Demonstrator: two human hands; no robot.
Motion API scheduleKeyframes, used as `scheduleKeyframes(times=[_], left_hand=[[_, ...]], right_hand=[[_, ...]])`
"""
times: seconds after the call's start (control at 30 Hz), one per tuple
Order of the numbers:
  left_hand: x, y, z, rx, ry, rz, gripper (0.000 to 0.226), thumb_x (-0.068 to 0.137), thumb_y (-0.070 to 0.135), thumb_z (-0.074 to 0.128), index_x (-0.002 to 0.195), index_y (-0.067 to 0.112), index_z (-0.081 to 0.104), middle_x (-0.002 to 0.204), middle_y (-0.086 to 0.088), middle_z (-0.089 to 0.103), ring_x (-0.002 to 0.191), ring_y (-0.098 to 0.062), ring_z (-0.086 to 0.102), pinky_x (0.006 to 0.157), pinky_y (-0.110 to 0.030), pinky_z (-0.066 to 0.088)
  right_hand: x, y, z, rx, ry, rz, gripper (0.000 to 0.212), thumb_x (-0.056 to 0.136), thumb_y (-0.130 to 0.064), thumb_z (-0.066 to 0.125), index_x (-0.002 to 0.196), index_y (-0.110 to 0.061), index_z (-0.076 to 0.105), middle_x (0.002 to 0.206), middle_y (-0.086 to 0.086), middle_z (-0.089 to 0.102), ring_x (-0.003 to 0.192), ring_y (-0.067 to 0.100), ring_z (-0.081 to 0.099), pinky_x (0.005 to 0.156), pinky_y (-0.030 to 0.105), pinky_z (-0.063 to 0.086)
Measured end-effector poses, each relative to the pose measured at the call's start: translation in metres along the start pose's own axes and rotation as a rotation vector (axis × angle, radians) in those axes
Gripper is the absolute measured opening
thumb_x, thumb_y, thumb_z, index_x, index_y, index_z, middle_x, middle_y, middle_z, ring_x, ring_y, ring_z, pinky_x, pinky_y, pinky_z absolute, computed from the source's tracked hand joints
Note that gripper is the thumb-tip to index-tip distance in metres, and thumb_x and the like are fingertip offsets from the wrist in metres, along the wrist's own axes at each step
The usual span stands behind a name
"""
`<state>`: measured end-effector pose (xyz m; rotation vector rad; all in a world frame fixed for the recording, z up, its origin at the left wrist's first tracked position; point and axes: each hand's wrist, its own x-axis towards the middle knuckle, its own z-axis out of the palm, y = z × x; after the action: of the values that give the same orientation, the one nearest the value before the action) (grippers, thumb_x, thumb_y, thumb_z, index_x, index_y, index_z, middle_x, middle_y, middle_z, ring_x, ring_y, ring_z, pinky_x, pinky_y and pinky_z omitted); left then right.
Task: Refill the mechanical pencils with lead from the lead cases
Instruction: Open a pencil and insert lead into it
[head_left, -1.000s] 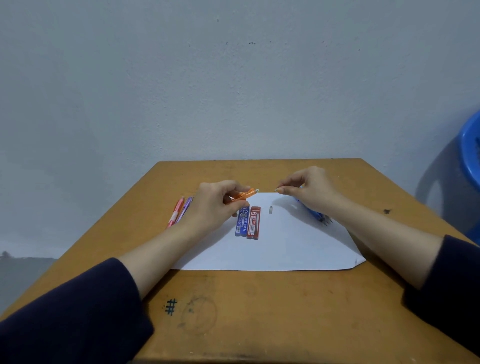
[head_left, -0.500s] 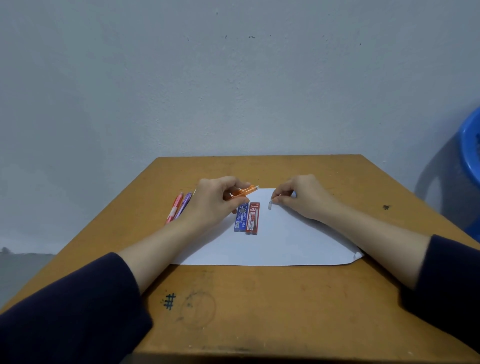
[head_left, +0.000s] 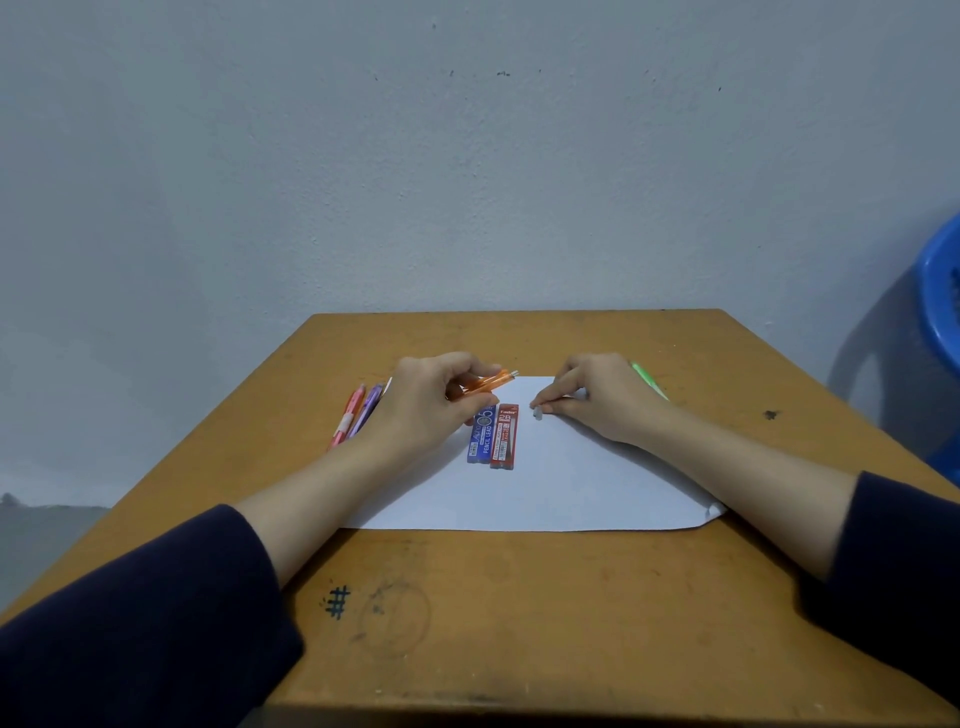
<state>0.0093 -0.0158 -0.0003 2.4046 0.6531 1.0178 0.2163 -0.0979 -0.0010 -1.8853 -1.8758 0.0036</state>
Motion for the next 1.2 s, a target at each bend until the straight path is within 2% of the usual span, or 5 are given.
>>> scheduleKeyframes(times=[0.33, 0.47, 0.6, 0.73, 1.2], left_hand=[[0.0, 0.002, 0.0, 0.008, 0.007, 0.002, 0.026, 0.081, 0.007, 0.074, 0.106, 0.014, 0.072, 0.096, -0.005, 0.073, 0.068, -0.005, 0.063, 0.058, -0.008, 0.044], [-0.001, 0.004, 0.0, 0.013, 0.004, 0.01, 0.025, 0.08, 0.007, 0.075, 0.104, 0.013, 0.073, 0.104, -0.001, 0.073, 0.073, 0.001, 0.062, 0.064, -0.007, 0.045], [-0.003, 0.008, -0.001, 0.012, 0.026, 0.023, 0.023, 0.078, 0.006, 0.076, 0.101, 0.008, 0.074, 0.107, 0.001, 0.072, 0.068, 0.01, 0.06, 0.064, -0.003, 0.043], [-0.004, 0.013, 0.001, -0.033, 0.093, -0.001, 0.029, 0.078, 0.006, 0.076, 0.106, 0.009, 0.073, 0.101, -0.001, 0.073, 0.068, -0.008, 0.065, 0.065, -0.02, 0.053], [-0.01, 0.029, 0.006, -0.39, 0.095, -0.094, 0.04, 0.084, -0.002, 0.066, 0.116, 0.023, 0.064, 0.088, 0.002, 0.074, 0.078, -0.012, 0.073, 0.075, -0.026, 0.058]], right_hand=[[0.002, 0.002, 0.001, -0.061, -0.042, 0.01, 0.019, 0.092, -0.025, 0.06, 0.107, -0.029, 0.072, 0.103, 0.002, 0.064, 0.097, 0.02, 0.056, 0.082, 0.037, 0.043], [0.004, 0.003, -0.001, -0.003, 0.017, 0.042, 0.021, 0.09, -0.019, 0.063, 0.109, -0.022, 0.072, 0.1, 0.004, 0.066, 0.092, 0.018, 0.057, 0.068, 0.023, 0.033], [0.006, -0.004, -0.005, 0.278, 0.149, 0.144, 0.019, 0.086, -0.018, 0.068, 0.102, -0.025, 0.074, 0.087, -0.01, 0.066, 0.082, 0.003, 0.057, 0.069, 0.011, 0.038], [0.002, -0.02, -0.013, 0.621, 0.241, 0.209, 0.016, 0.081, -0.018, 0.074, 0.09, -0.031, 0.075, 0.083, -0.012, 0.072, 0.076, -0.007, 0.062, 0.076, 0.017, 0.048], [-0.007, -0.054, -0.019, 0.96, 0.312, 0.236, 0.016, 0.079, -0.003, 0.072, 0.088, -0.016, 0.071, 0.073, 0.003, 0.07, 0.066, 0.009, 0.065, 0.061, 0.017, 0.049]])
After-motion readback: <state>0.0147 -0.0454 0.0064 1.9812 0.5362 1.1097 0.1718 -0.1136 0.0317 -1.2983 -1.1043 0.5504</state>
